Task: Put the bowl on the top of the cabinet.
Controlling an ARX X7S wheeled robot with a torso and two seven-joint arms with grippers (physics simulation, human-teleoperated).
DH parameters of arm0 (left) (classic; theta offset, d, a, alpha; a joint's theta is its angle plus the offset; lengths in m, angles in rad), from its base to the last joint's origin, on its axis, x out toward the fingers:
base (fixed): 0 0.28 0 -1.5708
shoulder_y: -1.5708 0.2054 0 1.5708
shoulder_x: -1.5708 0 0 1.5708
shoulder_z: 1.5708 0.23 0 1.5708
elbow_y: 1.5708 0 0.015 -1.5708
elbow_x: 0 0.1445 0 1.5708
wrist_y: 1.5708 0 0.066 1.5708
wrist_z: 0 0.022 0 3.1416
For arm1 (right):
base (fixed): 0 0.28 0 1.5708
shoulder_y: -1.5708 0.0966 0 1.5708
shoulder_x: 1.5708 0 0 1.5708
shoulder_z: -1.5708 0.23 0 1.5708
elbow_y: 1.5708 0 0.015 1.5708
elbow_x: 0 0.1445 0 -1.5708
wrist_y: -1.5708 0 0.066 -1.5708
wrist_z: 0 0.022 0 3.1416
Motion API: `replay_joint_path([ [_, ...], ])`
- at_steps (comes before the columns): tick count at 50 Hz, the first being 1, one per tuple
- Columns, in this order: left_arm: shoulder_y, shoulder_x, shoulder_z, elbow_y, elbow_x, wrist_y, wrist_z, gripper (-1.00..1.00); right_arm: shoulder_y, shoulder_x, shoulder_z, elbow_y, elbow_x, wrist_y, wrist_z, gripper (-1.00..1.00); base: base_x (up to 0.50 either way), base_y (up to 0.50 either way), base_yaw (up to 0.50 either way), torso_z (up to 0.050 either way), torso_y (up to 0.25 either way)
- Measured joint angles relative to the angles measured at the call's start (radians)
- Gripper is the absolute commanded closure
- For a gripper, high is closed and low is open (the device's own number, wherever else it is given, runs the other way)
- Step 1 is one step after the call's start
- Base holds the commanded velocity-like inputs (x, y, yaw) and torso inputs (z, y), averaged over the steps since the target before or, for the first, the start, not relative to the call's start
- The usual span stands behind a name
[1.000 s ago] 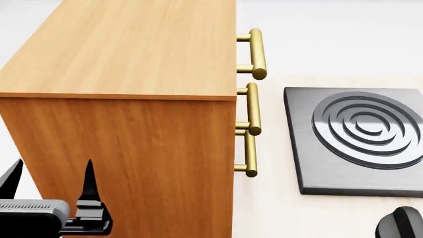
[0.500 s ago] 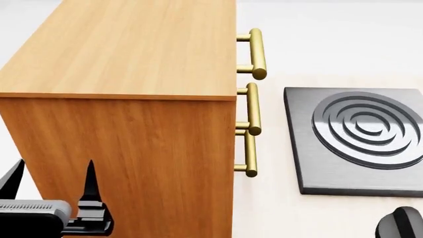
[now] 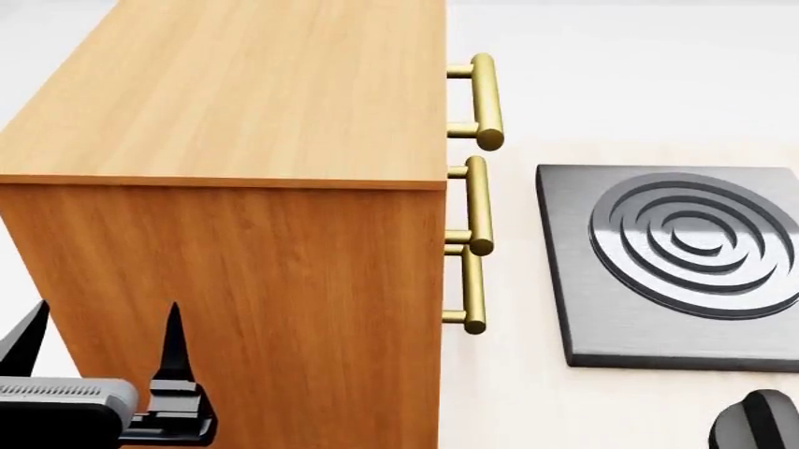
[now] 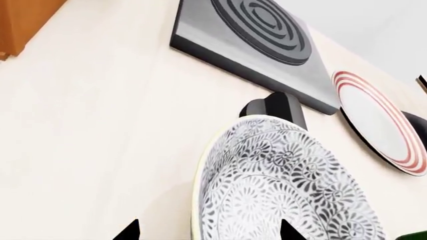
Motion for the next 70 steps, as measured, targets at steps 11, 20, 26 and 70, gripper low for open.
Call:
replay_joint_path([
  [11, -0.001, -0.003, 0.004, 0.000, -0.003, 0.001, -0.004, -1.00, -0.001, 0.001, -0.008, 0.015, -0.012, -0.011, -0.006, -1.00, 0.00, 0.00, 0.00, 0.000, 0.000],
  [20, -0.002, -0.005, 0.007, -0.003, -0.004, 0.004, -0.007, -1.00, -0.003, 0.004, -0.009, 0.024, -0.019, -0.020, -0.008, -1.00, 0.00, 0.00, 0.00, 0.000, 0.000],
  [26, -0.002, -0.006, 0.008, -0.006, -0.006, 0.007, -0.008, -1.00, -0.004, 0.003, -0.017, 0.034, -0.029, -0.028, -0.013, -1.00, 0.00, 0.00, 0.00, 0.000, 0.000],
  [70, -0.005, -0.017, 0.019, -0.013, -0.018, 0.016, -0.022, -1.00, 0.002, -0.001, -0.053, 0.077, -0.063, -0.057, -0.030, -1.00, 0.00, 0.00, 0.00, 0.000, 0.000],
])
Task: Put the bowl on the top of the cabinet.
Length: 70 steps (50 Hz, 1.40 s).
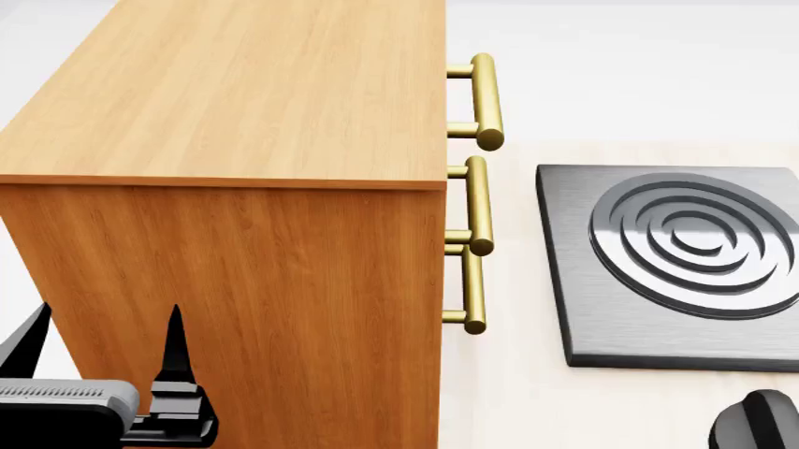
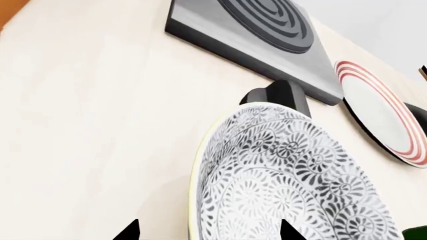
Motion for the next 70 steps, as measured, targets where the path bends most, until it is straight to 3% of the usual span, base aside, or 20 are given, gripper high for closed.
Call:
replay_joint_path([
  [50, -0.001, -0.013, 0.011, 0.003, -0.015, 0.003, -0.014, -1.00, 0.001, 0.000, -0.024, 0.038, -0.025, -0.027, -0.012, -1.00, 0.00, 0.00, 0.00, 0.000, 0.000],
  [51, -0.002, -0.013, 0.011, 0.003, -0.015, 0.004, -0.014, -1.00, 0.000, 0.001, -0.024, 0.038, -0.025, -0.028, -0.011, 1.00, 0.00, 0.00, 0.00, 0.000, 0.000],
  [70, -0.003, -0.016, 0.016, -0.004, -0.017, 0.009, -0.019, -1.00, 0.007, 0.007, -0.012, 0.010, 0.011, -0.026, 0.009, 1.00, 0.00, 0.00, 0.00, 0.000, 0.000],
])
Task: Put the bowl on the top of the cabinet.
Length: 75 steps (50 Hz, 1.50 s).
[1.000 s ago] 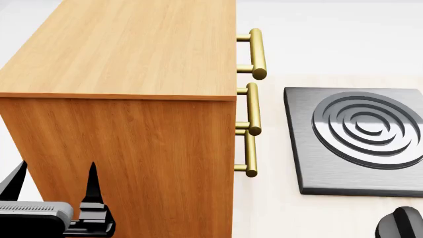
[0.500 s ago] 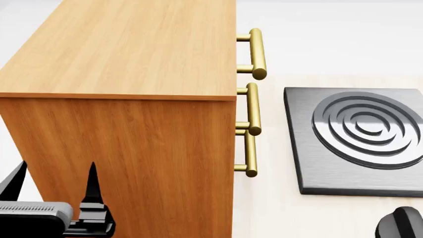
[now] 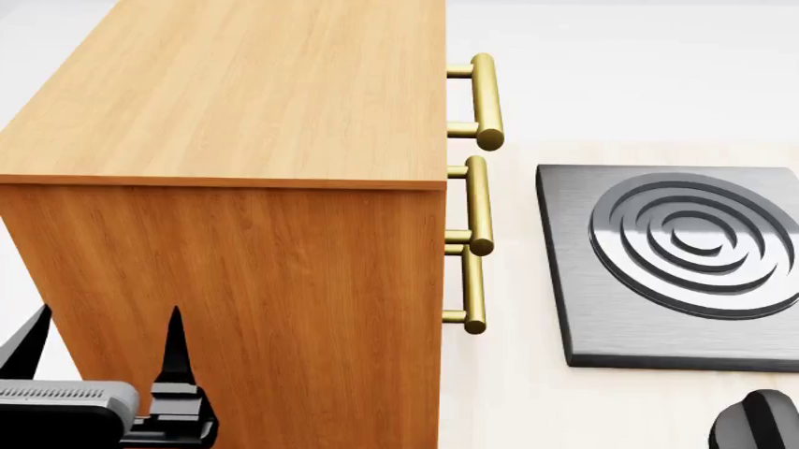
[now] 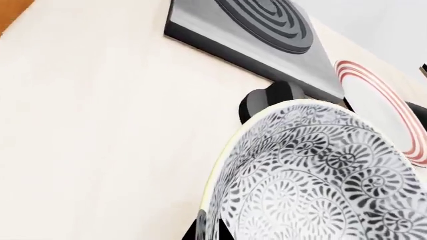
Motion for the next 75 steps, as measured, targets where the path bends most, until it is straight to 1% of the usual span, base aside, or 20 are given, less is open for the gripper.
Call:
replay_joint_path([
  [5, 0.000, -0.001, 0.001, -0.002, -0.001, 0.002, -0.001, -1.00, 0.041, 0.006, 0.020, -0.040, 0.054, 0.039, 0.031, 1.00, 0.00, 0.00, 0.00, 0.000, 0.000],
  [9, 0.001, -0.002, 0.002, -0.004, -0.002, 0.004, -0.002, -1.00, 0.112, 0.011, 0.045, -0.073, 0.147, 0.097, 0.082, 1.00, 0.00, 0.00, 0.00, 0.000, 0.000],
  [15, 0.001, -0.003, 0.003, -0.006, -0.003, 0.006, -0.002, -1.00, 0.283, 0.021, 0.063, -0.093, 0.375, 0.185, 0.219, 1.00, 0.00, 0.00, 0.00, 0.000, 0.002],
  [23, 0.001, -0.004, 0.004, -0.009, -0.006, 0.009, -0.004, -1.00, 0.558, 0.038, -0.004, -0.064, 0.700, 0.244, 0.437, 1.00, 0.00, 0.00, 0.00, 0.000, 0.000],
  [25, 0.001, -0.005, 0.004, -0.011, -0.006, 0.010, -0.004, -1.00, 0.638, 0.051, -0.046, -0.052, 0.768, 0.239, 0.481, 1.00, 0.00, 0.00, 0.00, 0.000, 0.000],
  [29, 0.001, -0.005, 0.005, -0.015, -0.007, 0.013, -0.004, -1.00, 0.825, 0.091, -0.173, -0.028, 0.888, 0.199, 0.546, 1.00, 0.00, 0.00, 0.00, 0.000, 0.000],
  [37, 0.000, -0.005, 0.006, -0.023, -0.009, 0.017, -0.004, -1.00, 1.234, 0.150, -0.490, 0.038, 1.092, 0.116, 0.618, 1.00, 0.00, 0.00, 0.00, 0.000, 0.000],
  [44, -0.003, -0.006, 0.008, -0.028, -0.012, 0.019, -0.005, -1.00, 1.534, 0.159, -0.722, 0.118, 1.221, 0.086, 0.645, 1.00, 0.00, 0.00, 0.00, 0.000, 0.001],
  [51, -0.005, -0.006, 0.010, -0.033, -0.012, 0.021, -0.006, -1.00, 1.777, 0.137, -0.894, 0.219, 1.320, 0.091, 0.656, 1.00, 0.00, 0.00, 0.00, 0.000, 0.000],
  [56, -0.006, -0.007, 0.011, -0.034, -0.013, 0.021, -0.006, -1.00, 1.917, 0.103, -0.976, 0.305, 1.370, 0.100, 0.653, 1.00, 0.00, 0.00, 0.00, 0.000, 0.000],
  [62, -0.009, -0.007, 0.014, -0.036, -0.014, 0.021, -0.007, -1.00, 2.040, 0.050, -1.034, 0.410, 1.399, 0.107, 0.637, 1.00, 0.00, 0.00, 0.00, 0.000, 0.000],
  [75, -0.009, -0.009, 0.019, -0.046, -0.014, 0.028, -0.008, -1.00, 2.197, -0.102, -1.082, 0.635, 1.399, 0.101, 0.588, 1.00, 0.00, 0.00, 0.00, 0.000, 0.001],
])
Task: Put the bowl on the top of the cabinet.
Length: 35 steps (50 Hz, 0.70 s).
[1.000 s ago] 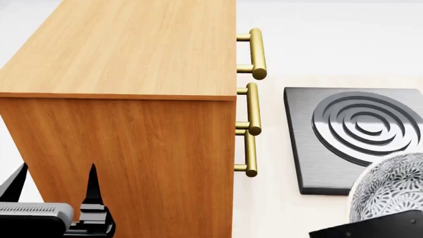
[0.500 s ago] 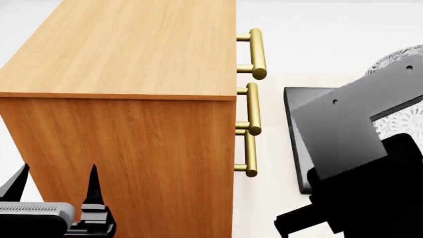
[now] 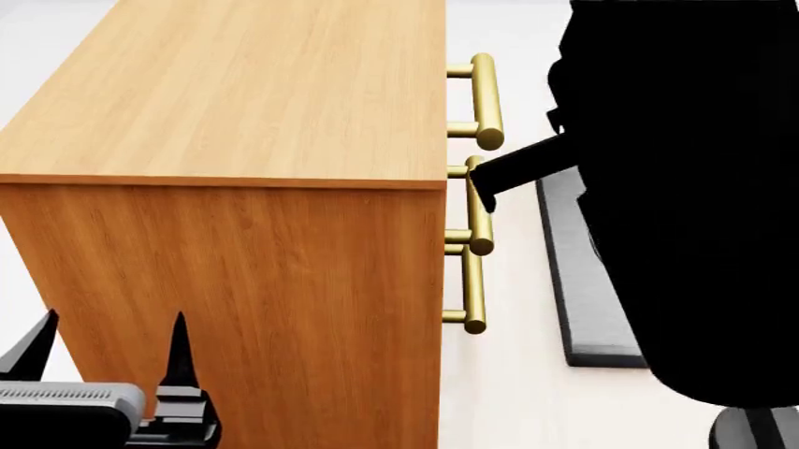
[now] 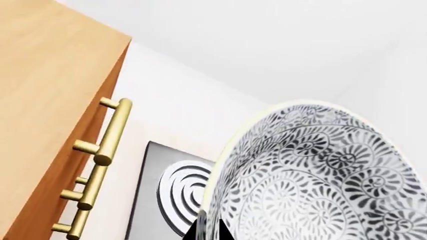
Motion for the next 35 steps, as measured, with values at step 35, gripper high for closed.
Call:
replay_joint_path([
  [35, 0.001, -0.008, 0.013, 0.010, -0.004, -0.004, -0.010, -1.00, 0.159, -0.345, -0.047, 0.271, -0.016, 0.017, -0.082, 1.00, 0.00, 0.00, 0.00, 0.000, 0.000],
])
